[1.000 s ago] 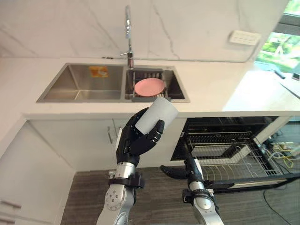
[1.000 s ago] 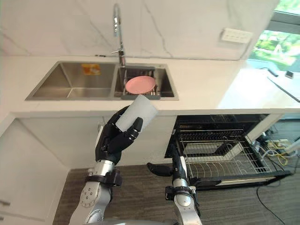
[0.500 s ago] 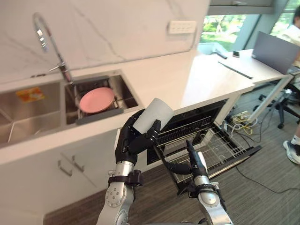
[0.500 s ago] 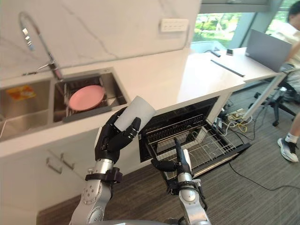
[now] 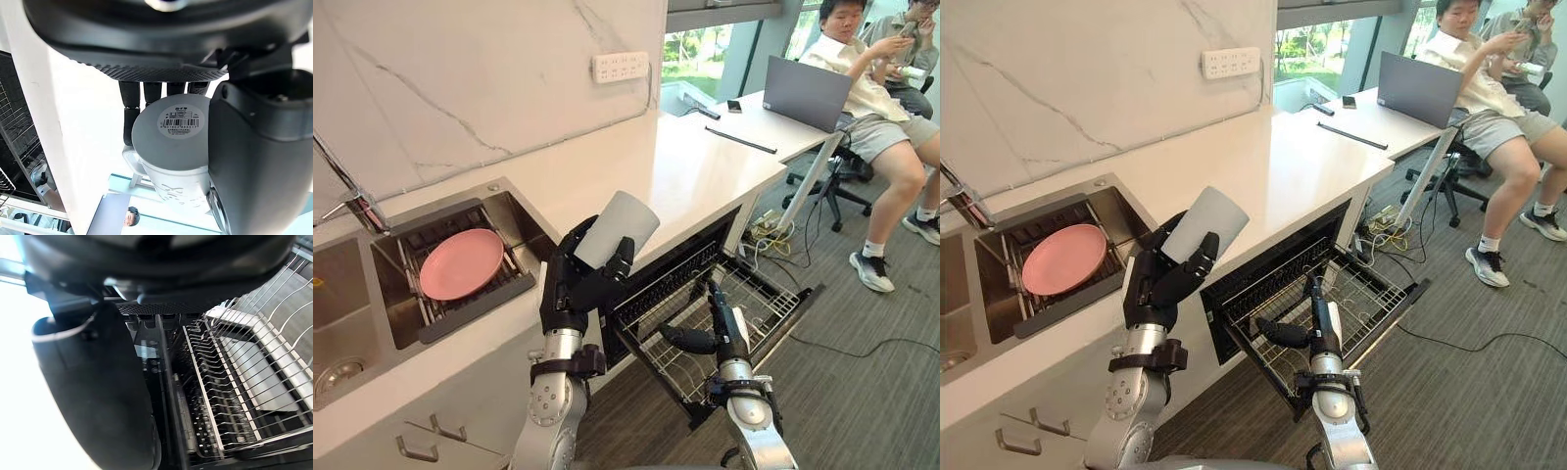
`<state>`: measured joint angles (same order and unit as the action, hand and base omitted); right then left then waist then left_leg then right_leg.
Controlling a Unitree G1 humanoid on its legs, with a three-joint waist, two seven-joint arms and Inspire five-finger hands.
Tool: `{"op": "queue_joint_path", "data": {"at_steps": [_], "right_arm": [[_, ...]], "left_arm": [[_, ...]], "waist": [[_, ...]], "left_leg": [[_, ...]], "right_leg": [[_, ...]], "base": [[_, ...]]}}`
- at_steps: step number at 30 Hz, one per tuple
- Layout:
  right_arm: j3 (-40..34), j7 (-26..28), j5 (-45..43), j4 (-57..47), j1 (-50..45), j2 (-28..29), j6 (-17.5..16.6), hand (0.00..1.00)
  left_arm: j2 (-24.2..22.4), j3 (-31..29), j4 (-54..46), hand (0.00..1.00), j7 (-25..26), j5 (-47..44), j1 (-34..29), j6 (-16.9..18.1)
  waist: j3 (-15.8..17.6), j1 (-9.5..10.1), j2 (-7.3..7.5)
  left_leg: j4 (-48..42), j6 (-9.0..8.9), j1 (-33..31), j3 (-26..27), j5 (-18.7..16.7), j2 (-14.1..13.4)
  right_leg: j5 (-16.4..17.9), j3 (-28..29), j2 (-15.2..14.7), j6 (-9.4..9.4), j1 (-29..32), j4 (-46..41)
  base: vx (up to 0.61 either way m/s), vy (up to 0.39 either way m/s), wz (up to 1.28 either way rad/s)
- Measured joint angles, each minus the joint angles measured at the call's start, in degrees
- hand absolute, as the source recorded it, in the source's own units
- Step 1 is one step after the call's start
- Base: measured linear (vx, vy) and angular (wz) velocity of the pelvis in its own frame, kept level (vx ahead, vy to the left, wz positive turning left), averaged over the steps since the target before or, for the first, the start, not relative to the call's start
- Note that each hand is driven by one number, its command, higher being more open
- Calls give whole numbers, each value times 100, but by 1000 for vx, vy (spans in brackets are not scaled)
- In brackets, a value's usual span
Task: Walk over to the sink, pick up the cup, carry it to the dishwasher, place the cup inside the dishwasher, then close the dishwasher door
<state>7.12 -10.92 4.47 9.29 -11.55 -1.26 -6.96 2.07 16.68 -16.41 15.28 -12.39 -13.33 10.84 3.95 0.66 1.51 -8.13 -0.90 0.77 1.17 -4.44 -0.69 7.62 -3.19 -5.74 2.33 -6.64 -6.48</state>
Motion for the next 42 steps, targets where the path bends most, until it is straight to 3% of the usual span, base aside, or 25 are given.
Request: {"op": "queue_joint_path", "data": {"at_steps": [12, 17, 25, 32, 42], "right_arm": [[5, 381, -1103, -1527, -501, 81, -247, 100], [173, 536, -1869, -1877, -491, 92, -382, 100], [359, 747, -2960, -2291, -398, 60, -537, 100], [474, 809, -3836, -2358, -139, 14, -691, 100], [841, 824, -4159, -2357, 89, -43, -707, 100]], "left_arm": [[73, -69, -221, 0, 284, 621, 278, 5], [89, -498, -172, 0, 573, 797, 540, 5], [173, -693, 228, 0, 870, 921, 761, 5], [172, -657, 321, 0, 928, 1032, 937, 4], [138, -248, 341, 0, 844, 1250, 980, 4]], "waist": [[3, -180, 20], [-15, -238, 40], [-69, -305, 110], [-84, -329, 97], [-225, -327, 84]], "left_leg": [[319, -6, 193, 432, 46, -76], [398, -3, 289, 571, 48, -78], [418, 7, 329, 680, 50, -64], [497, 49, 326, 722, 99, -48], [581, 58, 293, 661, 145, -17]], "right_leg": [[-216, 426, 99, 82, 37, 321], [-263, 564, 97, 108, 27, 379], [-311, 688, 80, 157, 47, 396], [-382, 741, 72, 179, 78, 470], [-400, 684, 46, 190, 78, 565]], "base": [[-5, -2, -20], [5, 12, -14], [-16, 9, -8], [-17, 2, -4], [10, -4, 2]]}}
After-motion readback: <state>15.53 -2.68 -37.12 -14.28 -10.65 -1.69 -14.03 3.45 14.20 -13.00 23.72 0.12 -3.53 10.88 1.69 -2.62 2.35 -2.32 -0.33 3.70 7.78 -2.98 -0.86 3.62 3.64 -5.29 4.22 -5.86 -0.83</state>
